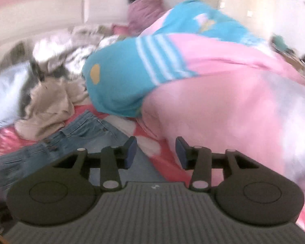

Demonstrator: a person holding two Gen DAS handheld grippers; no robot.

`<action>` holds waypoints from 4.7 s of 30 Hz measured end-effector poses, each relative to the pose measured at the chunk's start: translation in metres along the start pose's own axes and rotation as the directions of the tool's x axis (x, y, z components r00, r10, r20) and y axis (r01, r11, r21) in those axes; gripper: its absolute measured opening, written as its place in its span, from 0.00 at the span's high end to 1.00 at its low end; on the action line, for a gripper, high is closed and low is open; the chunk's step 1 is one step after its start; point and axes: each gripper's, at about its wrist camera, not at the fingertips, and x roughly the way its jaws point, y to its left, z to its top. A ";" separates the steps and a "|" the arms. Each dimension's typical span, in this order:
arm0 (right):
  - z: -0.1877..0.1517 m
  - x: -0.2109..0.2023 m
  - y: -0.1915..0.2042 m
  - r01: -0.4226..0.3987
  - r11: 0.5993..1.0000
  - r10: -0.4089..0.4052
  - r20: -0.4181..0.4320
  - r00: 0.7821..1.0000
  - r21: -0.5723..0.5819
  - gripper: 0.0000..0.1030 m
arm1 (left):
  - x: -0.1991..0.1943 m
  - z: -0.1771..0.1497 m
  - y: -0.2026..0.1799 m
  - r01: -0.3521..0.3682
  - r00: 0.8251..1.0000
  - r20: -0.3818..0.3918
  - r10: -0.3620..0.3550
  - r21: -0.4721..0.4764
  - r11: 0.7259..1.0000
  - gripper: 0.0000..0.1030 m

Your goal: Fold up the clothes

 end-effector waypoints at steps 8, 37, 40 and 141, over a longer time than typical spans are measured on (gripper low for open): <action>-0.109 -0.108 -0.044 0.076 0.974 -0.060 -0.078 0.995 0.215 0.58 | -0.010 -0.015 -0.049 0.067 0.998 -0.008 -0.066 0.096 0.993 0.65; -0.295 -0.213 -0.090 0.093 0.724 -0.048 -0.085 0.995 0.684 0.56 | -0.005 -0.061 -0.126 0.093 0.994 -0.083 -0.074 0.259 0.961 0.64; -0.301 -0.233 -0.099 0.129 0.727 -0.106 -0.076 0.991 0.675 0.54 | 0.000 -0.062 -0.137 0.105 0.993 -0.087 -0.084 0.275 0.956 0.64; -0.153 -0.099 -0.207 0.295 0.937 -0.307 0.034 0.951 0.188 0.56 | 0.110 -0.003 -0.122 -0.088 0.995 -0.032 0.095 0.188 0.978 0.59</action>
